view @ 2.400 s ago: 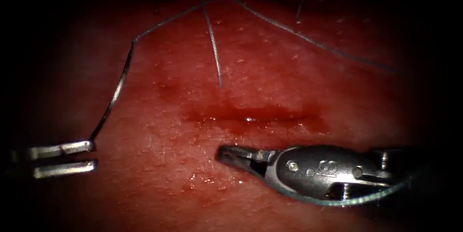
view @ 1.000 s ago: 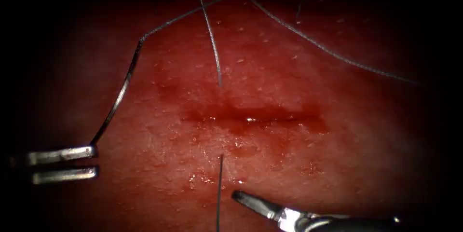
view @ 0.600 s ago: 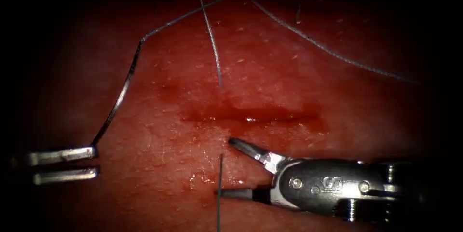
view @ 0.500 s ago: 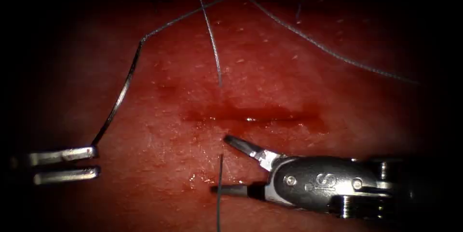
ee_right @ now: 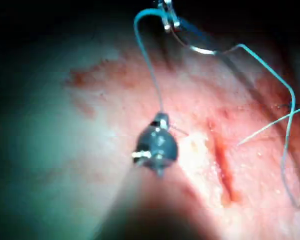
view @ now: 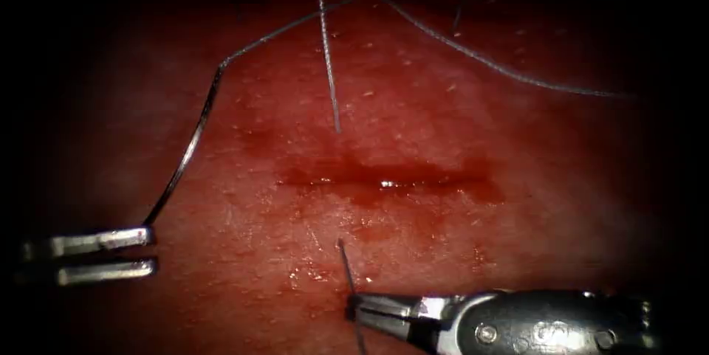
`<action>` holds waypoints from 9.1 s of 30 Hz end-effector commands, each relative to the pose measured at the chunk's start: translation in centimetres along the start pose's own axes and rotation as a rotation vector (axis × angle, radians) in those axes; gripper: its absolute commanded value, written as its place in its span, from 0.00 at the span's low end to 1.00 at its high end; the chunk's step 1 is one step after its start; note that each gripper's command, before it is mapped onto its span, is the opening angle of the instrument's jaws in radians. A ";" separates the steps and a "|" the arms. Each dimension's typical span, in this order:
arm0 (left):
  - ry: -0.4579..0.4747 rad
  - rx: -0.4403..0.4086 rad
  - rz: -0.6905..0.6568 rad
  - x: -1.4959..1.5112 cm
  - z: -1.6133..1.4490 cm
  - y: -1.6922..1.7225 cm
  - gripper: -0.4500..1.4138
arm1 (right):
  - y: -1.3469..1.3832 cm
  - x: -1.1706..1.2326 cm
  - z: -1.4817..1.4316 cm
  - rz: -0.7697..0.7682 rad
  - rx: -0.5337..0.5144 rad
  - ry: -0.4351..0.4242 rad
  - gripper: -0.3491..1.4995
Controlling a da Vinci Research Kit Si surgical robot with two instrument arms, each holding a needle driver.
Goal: Wound Closure
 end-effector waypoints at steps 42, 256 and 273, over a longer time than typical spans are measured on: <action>0.002 -0.002 0.001 -0.01 0.08 0.02 0.00 | 0.40 -0.50 0.67 -0.075 -0.001 -0.041 0.65; -0.267 0.215 0.113 -0.75 0.59 -0.62 0.43 | 1.88 -0.30 1.10 0.737 -0.514 -0.068 0.00; -0.198 0.142 0.009 -0.45 0.64 -0.41 0.41 | 1.90 -0.18 1.05 0.701 -0.500 -0.047 0.00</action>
